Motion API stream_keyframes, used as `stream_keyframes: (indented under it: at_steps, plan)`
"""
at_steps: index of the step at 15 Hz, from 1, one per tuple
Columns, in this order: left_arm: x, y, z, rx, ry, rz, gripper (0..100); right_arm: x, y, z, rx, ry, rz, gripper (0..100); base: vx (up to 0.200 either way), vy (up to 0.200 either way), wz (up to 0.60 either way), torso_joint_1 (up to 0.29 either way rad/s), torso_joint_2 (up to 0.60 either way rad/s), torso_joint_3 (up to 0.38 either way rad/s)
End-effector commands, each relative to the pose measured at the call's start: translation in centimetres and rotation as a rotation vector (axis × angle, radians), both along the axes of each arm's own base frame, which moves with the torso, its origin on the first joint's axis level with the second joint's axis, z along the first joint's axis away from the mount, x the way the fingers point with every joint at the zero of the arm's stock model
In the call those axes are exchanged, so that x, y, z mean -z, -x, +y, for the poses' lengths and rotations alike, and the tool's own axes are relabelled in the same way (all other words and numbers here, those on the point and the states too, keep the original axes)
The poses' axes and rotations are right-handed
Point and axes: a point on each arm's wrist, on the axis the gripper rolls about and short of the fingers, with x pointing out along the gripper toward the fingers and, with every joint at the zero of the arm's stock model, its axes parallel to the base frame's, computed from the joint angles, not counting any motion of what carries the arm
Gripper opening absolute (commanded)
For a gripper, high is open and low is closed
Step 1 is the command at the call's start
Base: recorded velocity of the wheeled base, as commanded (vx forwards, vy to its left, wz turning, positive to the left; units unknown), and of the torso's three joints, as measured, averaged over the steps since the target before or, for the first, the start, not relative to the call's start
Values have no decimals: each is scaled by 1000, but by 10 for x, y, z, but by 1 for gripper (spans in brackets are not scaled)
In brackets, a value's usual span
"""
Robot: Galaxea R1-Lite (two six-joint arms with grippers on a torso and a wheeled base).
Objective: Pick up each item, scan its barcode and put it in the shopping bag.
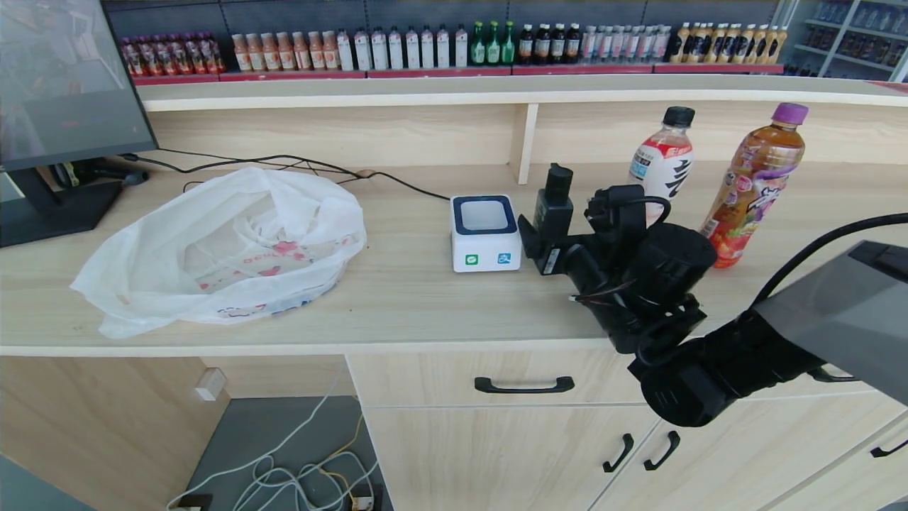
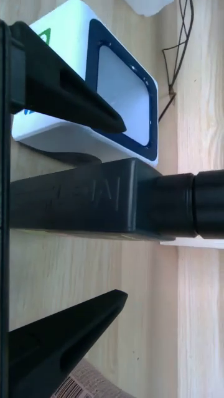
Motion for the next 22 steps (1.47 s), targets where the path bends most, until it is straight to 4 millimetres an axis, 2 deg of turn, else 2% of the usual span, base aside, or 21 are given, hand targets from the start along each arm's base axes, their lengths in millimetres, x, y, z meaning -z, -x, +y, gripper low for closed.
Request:
stream_keyframes:
  at_steps: [1, 7, 12, 21, 22]
  plan:
    - [0, 0, 0, 0, 0, 0, 100, -5, -6, 0, 5, -13, -6, 100, 0, 0, 0, 0, 0, 0]
    - [0, 0, 0, 0, 0, 0, 100, -13, -26, -5, 57, -59, -3, 100, 0, 0, 0, 0, 0, 0]
    - [0, 0, 0, 0, 0, 0, 100, -1, -31, -2, 68, -49, 21, 100, 0, 0, 0, 0, 0, 0]
    - [0, 0, 0, 0, 0, 0, 100, 3, -31, -2, 68, -48, 27, 100, 0, 0, 0, 0, 0, 0]
    - [0, 0, 0, 0, 0, 0, 100, 3, -31, -2, 68, -47, 28, 0, 0, 0, 0, 0, 0, 0]
